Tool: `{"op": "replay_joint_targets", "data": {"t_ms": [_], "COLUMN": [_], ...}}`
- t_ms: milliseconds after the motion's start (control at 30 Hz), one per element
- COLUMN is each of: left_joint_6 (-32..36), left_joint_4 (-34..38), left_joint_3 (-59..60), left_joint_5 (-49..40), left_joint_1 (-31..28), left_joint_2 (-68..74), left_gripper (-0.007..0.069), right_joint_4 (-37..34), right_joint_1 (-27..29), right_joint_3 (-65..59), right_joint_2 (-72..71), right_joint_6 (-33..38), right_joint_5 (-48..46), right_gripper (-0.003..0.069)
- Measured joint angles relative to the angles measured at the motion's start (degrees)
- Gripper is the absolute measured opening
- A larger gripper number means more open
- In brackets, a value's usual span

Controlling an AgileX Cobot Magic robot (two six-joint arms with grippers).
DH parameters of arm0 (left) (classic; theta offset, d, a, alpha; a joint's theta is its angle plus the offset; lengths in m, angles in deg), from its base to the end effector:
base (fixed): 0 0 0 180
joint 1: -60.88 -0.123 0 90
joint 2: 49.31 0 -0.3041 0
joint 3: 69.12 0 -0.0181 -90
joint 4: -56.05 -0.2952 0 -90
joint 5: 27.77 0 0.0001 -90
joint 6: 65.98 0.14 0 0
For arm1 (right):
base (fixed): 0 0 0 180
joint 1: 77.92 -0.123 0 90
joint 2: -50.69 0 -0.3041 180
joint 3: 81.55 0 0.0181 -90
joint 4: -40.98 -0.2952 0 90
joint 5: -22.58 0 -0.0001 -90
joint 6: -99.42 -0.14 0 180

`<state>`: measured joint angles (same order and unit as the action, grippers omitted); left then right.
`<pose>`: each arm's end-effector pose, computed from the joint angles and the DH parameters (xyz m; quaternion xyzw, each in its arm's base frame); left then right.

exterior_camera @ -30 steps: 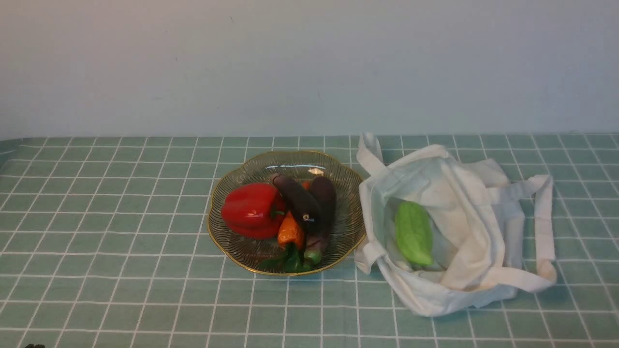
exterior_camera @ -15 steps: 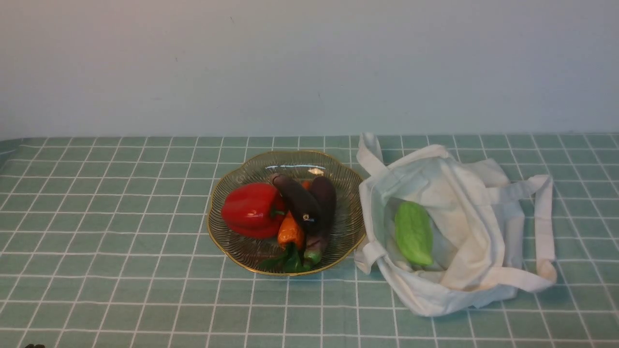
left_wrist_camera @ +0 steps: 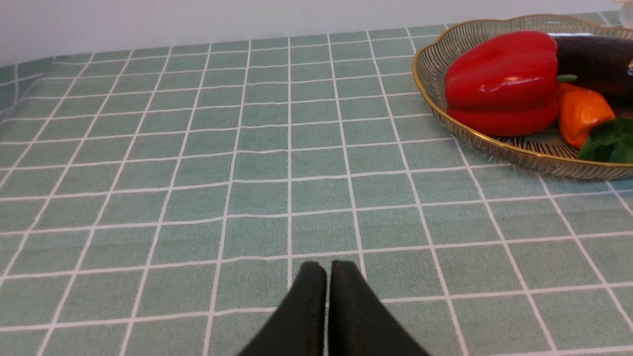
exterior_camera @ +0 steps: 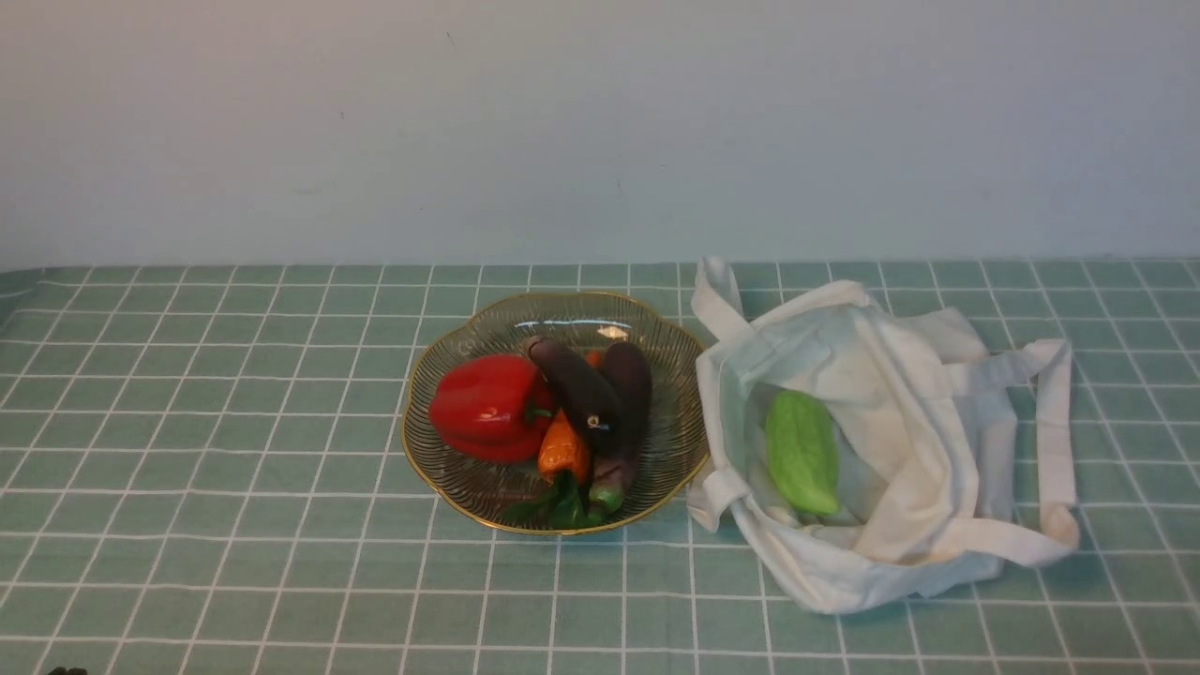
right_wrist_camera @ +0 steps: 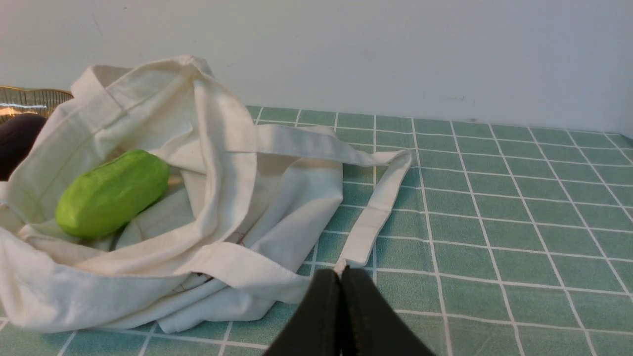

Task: Take vegetables from cloth bag on blue coffee tablecloth place on plate.
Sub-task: 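Reach into the cloth bag and grasp the green vegetable inside with the right gripper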

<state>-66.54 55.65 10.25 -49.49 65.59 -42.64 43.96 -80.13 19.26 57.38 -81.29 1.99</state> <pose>0.1241 -0.0099 0.1540 0.0311 0.8072 -0.0241 0.5890 0.1253 0.0023 0.1580 -0.0245 0.8006 -0.0066 0.5987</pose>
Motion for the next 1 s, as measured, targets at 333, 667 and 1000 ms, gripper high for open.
{"op": "replay_joint_targets", "data": {"t_ms": [333, 667, 1000], "left_joint_6": [0.0, 0.0, 0.0], "left_joint_4": [0.0, 0.0, 0.0], "left_joint_3": [0.0, 0.0, 0.0], "left_joint_5": [0.0, 0.0, 0.0], "left_joint_1": [0.0, 0.0, 0.0], "left_joint_2": [0.0, 0.0, 0.0], "left_gripper": [-0.0004, -0.0004, -0.0004], "right_joint_4": [0.0, 0.0, -35.81], "right_joint_1": [0.0, 0.0, 0.0], "right_joint_3": [0.0, 0.0, -0.12], "right_joint_2": [0.0, 0.0, -0.02], "right_joint_6": [0.07, 0.07, -18.46], "right_joint_5": [0.0, 0.0, 1.55], "right_gripper": [-0.0016, -0.0016, -0.0016]}}
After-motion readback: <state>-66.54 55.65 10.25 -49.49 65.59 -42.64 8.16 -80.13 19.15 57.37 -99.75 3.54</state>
